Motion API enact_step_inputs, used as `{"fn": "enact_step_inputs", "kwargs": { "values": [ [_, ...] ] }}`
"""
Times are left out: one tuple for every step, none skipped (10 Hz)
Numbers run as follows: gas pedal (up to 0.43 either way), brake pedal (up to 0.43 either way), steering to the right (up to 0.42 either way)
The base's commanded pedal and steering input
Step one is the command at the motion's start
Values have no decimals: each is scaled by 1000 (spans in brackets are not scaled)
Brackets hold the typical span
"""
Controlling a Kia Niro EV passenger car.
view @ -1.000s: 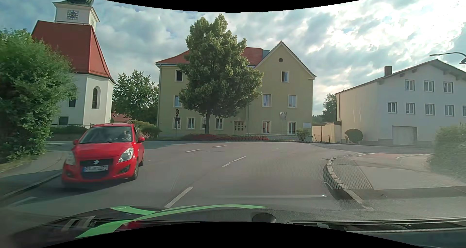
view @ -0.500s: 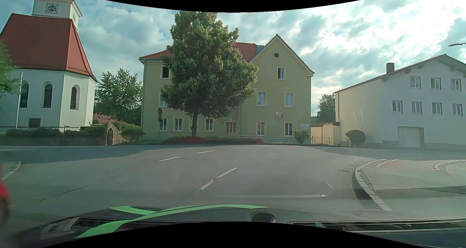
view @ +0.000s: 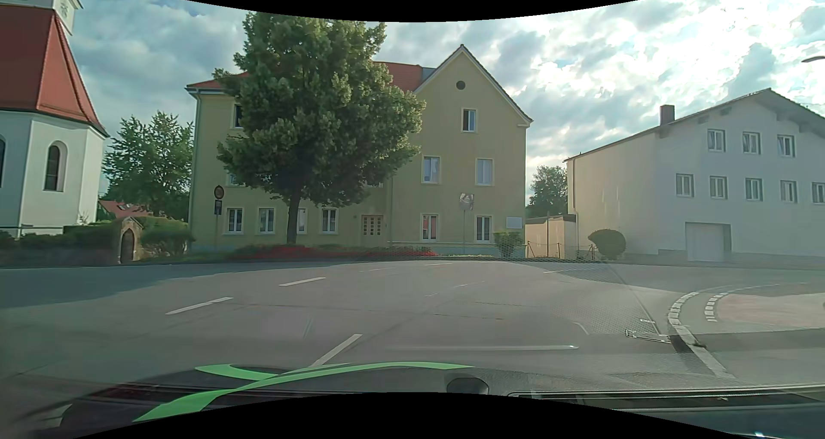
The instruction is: Follow the waypoints while adhering to traffic rules and regulations
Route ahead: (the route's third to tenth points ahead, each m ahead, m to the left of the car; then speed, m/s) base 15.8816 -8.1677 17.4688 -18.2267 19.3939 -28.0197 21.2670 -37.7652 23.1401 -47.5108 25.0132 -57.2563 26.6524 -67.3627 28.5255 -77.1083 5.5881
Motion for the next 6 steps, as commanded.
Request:
{"fn": "enact_step_inputs", "kwargs": {
  "values": [
    [157, 0, 171],
    [157, 0, 184],
    [157, 0, 195],
    [157, 0, 204],
    [157, 0, 215],
    [157, 0, 222]
  ]
}}
